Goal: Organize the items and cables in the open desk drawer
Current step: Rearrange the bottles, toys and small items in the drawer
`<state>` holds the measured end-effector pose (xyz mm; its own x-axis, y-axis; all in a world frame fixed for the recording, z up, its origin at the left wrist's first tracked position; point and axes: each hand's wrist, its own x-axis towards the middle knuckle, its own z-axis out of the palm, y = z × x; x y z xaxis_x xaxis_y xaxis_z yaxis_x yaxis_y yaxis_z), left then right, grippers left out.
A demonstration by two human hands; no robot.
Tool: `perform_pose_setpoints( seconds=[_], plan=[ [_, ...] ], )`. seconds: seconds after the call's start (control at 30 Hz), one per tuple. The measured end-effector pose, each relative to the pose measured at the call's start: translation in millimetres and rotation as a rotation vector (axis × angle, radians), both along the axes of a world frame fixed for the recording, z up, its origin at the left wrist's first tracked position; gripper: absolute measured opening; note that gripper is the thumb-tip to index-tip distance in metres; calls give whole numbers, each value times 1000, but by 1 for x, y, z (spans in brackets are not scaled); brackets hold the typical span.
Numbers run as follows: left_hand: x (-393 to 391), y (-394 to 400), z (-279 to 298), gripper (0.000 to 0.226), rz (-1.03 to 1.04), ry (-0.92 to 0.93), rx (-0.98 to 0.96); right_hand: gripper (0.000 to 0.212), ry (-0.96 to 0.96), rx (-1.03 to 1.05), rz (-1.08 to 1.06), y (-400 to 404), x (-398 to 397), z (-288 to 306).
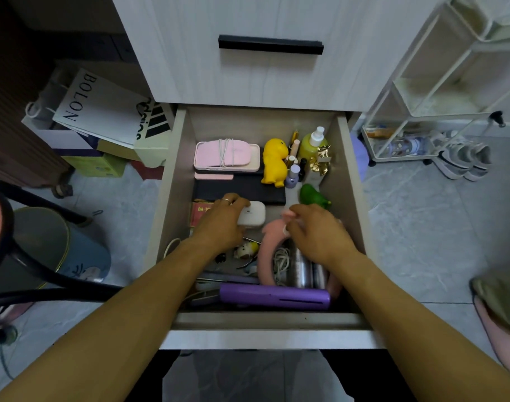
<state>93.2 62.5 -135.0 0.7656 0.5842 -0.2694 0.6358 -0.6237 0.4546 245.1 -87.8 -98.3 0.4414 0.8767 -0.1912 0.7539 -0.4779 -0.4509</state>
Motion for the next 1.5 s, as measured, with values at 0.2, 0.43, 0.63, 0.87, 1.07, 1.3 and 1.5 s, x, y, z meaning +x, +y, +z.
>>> perform_pose_setpoints(
  seconds=[0.2,0.43,0.63,0.87,1.07,1.3,1.5],
  plan=[
    [-5,-19,39,45,24,-118,-264,53,-71,5,45,-18,-5,32],
    [-18,-48,59,57,-1,-179,-473,61,-16,110,68,-34,-15,63],
    [-16,-63,73,40,114,-341,-253,58,-27,328,76,-38,-19,86],
    [-23,-47,91,31,612,-450,-552,60,116,355,-127,-41,-18,94],
    [-28,-33,95,31,922,-510,-917,47,509,265,-378,-25,-25,74],
    [-11,-13,77,39,1057,-578,-1065,19,686,292,-472,5,-19,51],
    [9,4,65,40,1148,-757,-1199,14,690,283,-442,13,-6,36]
  ],
)
